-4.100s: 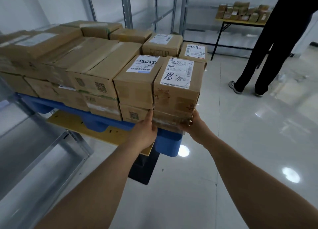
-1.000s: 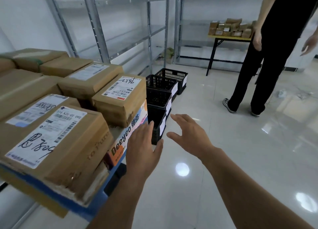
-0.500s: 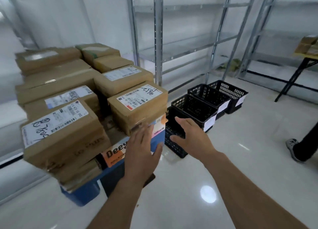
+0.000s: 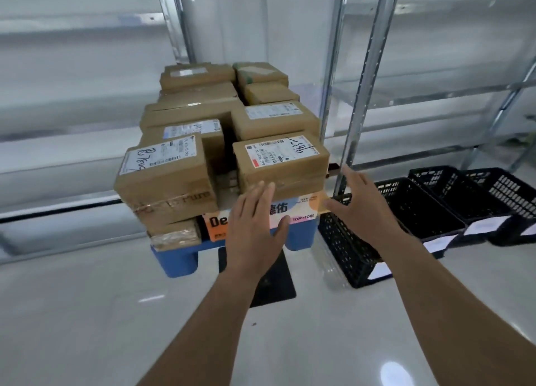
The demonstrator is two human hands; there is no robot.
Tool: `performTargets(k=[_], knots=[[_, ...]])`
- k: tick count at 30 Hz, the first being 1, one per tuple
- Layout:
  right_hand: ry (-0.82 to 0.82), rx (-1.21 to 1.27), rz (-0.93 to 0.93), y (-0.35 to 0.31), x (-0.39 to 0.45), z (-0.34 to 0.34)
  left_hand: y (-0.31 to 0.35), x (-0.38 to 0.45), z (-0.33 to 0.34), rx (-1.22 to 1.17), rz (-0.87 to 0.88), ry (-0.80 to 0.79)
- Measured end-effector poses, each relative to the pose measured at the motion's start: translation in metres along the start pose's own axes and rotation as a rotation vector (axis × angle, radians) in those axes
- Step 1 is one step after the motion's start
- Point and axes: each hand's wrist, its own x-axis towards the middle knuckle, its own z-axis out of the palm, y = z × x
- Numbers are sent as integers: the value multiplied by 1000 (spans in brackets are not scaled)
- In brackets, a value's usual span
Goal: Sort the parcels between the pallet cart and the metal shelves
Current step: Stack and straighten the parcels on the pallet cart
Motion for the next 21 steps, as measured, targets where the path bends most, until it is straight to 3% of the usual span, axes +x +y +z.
performTargets(k=[10, 15, 21], knots=[[-34, 147, 57, 6, 37, 2, -17, 46, -28, 239, 72, 166], [-79, 174, 78, 3, 49, 15, -35, 68, -35, 441, -6, 34], [-121, 278, 30, -4, 58, 29, -47, 74, -36, 519, -14, -73]])
